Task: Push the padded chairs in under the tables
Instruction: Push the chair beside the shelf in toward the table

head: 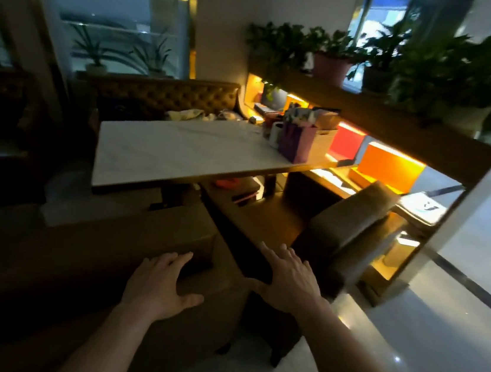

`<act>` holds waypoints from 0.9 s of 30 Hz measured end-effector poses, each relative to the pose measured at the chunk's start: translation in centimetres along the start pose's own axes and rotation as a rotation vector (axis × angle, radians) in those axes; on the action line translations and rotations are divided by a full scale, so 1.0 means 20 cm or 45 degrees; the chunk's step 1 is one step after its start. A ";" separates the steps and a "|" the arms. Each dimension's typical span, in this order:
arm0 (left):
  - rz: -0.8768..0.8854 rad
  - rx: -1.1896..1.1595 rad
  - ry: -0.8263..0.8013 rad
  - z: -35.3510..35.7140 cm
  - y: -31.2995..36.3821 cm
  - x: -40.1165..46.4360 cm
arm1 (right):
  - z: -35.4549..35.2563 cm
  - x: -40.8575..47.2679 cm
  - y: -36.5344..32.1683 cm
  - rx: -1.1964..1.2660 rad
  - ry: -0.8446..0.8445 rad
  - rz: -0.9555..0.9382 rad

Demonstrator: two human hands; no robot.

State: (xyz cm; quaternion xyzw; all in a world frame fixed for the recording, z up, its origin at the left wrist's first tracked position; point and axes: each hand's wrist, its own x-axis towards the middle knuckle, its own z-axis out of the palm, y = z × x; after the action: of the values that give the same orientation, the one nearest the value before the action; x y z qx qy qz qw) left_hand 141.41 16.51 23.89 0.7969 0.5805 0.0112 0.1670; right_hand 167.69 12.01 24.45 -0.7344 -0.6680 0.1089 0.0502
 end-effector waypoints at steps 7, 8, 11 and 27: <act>0.223 -0.047 -0.016 0.19 1.03 0.22 | -0.25 -0.24 0.99 -0.011 0.138 0.240; 0.243 -0.073 -0.024 0.22 1.18 0.25 | -0.27 -0.28 1.13 -0.016 0.150 0.262; 0.321 -0.104 -0.048 0.33 1.56 0.33 | -0.34 -0.34 1.50 -0.035 0.189 0.331; 0.403 -0.227 -0.238 0.99 2.67 1.25 | -0.39 0.14 2.75 -0.080 -0.022 0.422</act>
State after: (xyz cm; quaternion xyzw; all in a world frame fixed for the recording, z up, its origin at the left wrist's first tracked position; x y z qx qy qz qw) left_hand 203.01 20.32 15.75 0.8578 0.4266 0.0146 0.2863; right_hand 222.99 9.78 19.73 -0.8348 -0.5412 0.1010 0.0030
